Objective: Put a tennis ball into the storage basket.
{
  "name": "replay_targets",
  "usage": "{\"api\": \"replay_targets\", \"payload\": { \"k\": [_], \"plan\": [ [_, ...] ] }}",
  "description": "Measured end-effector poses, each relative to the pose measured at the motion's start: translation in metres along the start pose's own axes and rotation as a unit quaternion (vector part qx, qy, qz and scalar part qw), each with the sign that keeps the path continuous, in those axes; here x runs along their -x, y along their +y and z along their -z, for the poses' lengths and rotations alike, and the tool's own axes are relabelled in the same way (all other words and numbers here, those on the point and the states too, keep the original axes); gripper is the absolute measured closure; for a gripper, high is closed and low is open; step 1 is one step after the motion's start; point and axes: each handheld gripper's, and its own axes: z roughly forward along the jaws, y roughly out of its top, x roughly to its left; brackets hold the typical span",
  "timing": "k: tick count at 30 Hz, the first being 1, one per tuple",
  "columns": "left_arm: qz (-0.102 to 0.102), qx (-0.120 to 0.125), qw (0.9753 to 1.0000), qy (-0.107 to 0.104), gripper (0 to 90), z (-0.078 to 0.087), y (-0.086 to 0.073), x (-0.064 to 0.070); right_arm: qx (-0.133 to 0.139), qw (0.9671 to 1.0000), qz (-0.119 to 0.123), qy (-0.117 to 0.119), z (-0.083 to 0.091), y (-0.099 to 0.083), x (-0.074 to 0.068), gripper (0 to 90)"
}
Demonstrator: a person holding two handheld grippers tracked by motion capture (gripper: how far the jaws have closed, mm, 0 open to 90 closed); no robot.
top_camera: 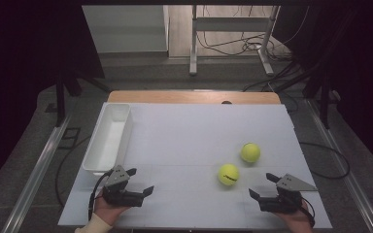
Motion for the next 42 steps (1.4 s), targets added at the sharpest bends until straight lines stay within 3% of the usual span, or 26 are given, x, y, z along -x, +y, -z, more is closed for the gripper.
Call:
{"api": "replay_targets", "payload": {
  "k": [27,42],
  "plan": [
    [0.000,-0.009,0.9998,-0.017,7.2,-0.002,0.003,0.003,0.001,1.0000,-0.001,0.008,0.001,-0.001,0.001,14.1],
    [0.001,0.004,0.9995,-0.031,7.3,-0.003,0.013,0.007,0.003,1.0000,-0.002,0.008,0.002,-0.001,0.002,14.7]
  ]
}}
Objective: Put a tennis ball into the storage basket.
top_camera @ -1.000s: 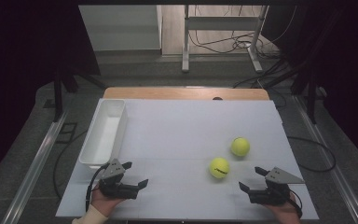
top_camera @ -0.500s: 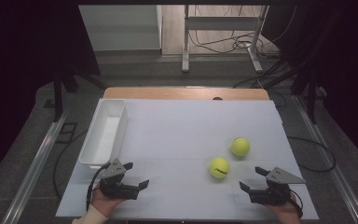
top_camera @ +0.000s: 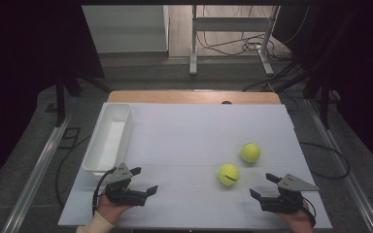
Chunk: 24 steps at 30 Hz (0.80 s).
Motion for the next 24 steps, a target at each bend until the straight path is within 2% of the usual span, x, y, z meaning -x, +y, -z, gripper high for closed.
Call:
{"api": "replay_targets", "payload": {
  "k": [11,24],
  "plan": [
    [-0.014,-0.004,0.9999,-0.010,7.3,-0.009,0.013,0.007,0.001,1.0000,-0.001,0.001,0.000,0.000,0.000,15.1],
    [-0.015,-0.008,0.9998,-0.013,7.3,-0.016,0.023,0.009,-0.003,1.0000,0.000,-0.002,0.000,-0.001,0.000,15.1]
  ]
}}
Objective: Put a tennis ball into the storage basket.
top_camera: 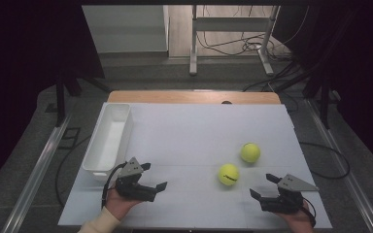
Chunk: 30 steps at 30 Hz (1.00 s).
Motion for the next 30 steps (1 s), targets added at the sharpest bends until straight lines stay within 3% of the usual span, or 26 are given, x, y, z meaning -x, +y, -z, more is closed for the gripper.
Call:
{"api": "replay_targets", "payload": {
  "k": [30],
  "plan": [
    [-0.006,-0.012,0.9994,-0.032,7.5,-0.027,0.024,0.010,-0.003,1.0000,0.000,-0.001,-0.001,-0.001,0.001,15.1]
  ]
}}
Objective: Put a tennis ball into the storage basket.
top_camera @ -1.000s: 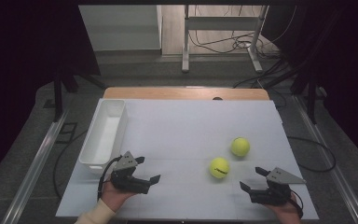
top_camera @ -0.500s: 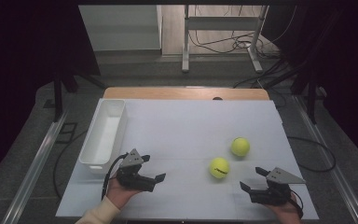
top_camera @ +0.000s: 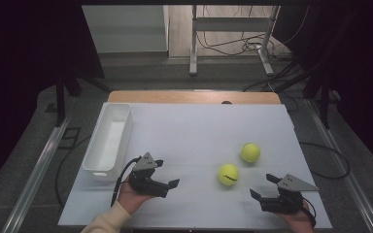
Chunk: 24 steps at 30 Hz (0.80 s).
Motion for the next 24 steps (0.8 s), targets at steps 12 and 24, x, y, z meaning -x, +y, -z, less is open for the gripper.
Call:
{"api": "replay_targets", "payload": {
  "k": [12,24],
  "plan": [
    [-0.003,-0.010,0.9999,-0.013,7.5,-0.011,0.010,0.004,-0.001,1.0000,0.000,0.000,0.000,0.000,0.000,15.0],
    [-0.006,-0.019,0.9996,-0.022,7.5,-0.020,0.016,0.008,0.000,1.0000,0.000,0.001,0.000,0.000,0.000,15.0]
  ]
}}
